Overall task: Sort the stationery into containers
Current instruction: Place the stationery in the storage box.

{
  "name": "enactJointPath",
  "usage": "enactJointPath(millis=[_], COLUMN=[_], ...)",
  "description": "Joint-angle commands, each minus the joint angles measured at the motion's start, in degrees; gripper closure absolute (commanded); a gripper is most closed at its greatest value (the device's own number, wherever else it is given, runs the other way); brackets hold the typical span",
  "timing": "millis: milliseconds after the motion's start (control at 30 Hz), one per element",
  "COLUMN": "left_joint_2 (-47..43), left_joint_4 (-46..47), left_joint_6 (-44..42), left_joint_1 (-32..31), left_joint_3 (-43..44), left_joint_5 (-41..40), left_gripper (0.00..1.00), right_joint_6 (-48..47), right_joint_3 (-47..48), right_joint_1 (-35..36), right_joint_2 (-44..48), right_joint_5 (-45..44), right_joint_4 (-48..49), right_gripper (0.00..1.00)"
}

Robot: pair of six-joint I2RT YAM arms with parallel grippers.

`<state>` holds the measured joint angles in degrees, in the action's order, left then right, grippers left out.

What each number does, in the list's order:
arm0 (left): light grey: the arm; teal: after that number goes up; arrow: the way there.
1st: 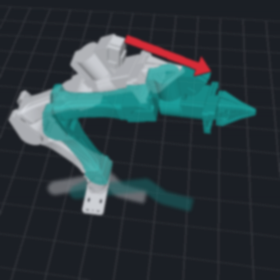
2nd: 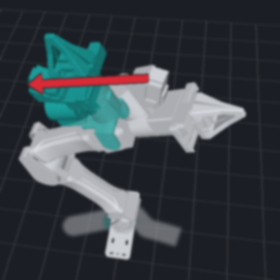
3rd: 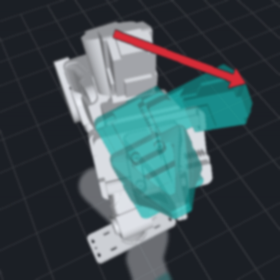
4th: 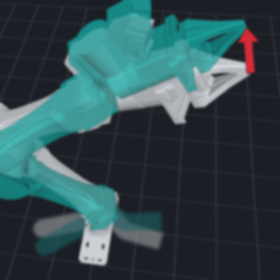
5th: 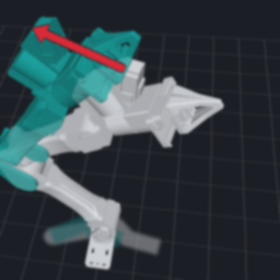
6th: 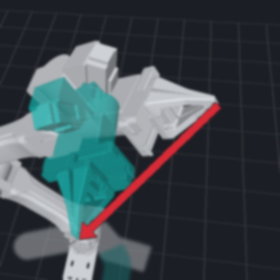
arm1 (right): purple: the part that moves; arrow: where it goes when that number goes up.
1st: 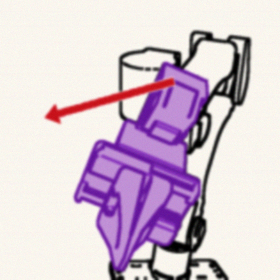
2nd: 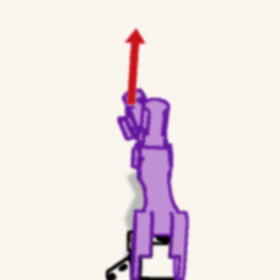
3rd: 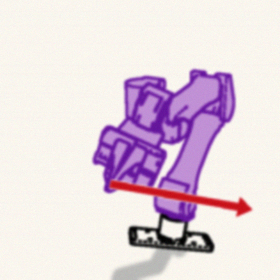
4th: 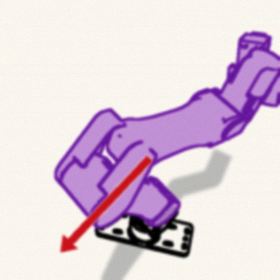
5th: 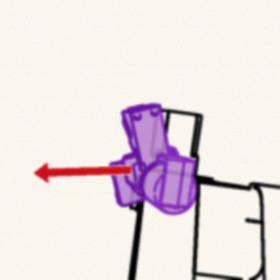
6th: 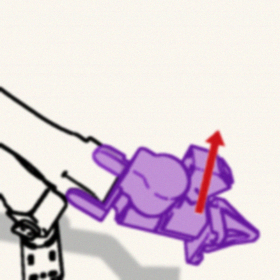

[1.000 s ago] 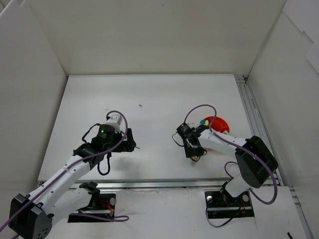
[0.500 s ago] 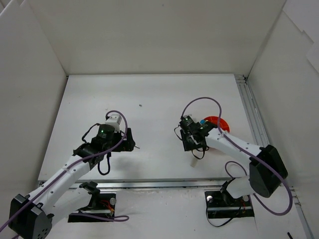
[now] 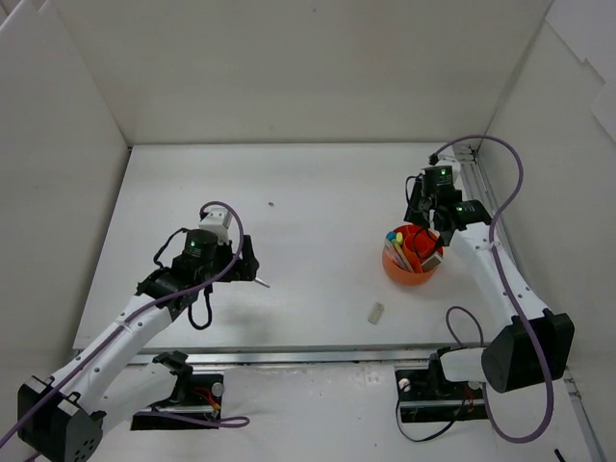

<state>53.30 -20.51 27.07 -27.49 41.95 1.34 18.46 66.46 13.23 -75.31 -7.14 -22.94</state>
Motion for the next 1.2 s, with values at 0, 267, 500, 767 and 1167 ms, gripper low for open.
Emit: enactJointPath(millis=[0,267,500,767,1167], left_joint_2=[0.9,2.7,3.9,3.0,1.5], left_joint_4=[2.0,3.4,3.6,3.7,3.7], left_joint_6=[-2.4,-4.1,-3.7,-3.9,-3.8], left_joint_1=[0.8,0.8,0.8,0.8,0.8], left_joint_3=[3.7,4.5,4.3,3.4,2.1], left_joint_5=[0.8,2.9,5.0,4.7,4.6], left_gripper=[0.01,0.01,0.01,0.0,0.01], right_joint_6=[3.1,5.3,7.5,8.8,10.1], right_joint_3=[2.7,1.5,0.6,-4.1,-7.3], right_joint_1=[-4.4,-11.7,-15.7,-16.5,-16.6], right_joint_2=[-0.7,-6.2,-10.2,-7.0,-3.9], right_joint_5=[-5.3,-2.6,3.9,6.3,7.3], right_joint_4=[2.7,5.8,7.5,8.2,8.2], right_gripper=[0.98,0.96,0.94,0.91,0.74])
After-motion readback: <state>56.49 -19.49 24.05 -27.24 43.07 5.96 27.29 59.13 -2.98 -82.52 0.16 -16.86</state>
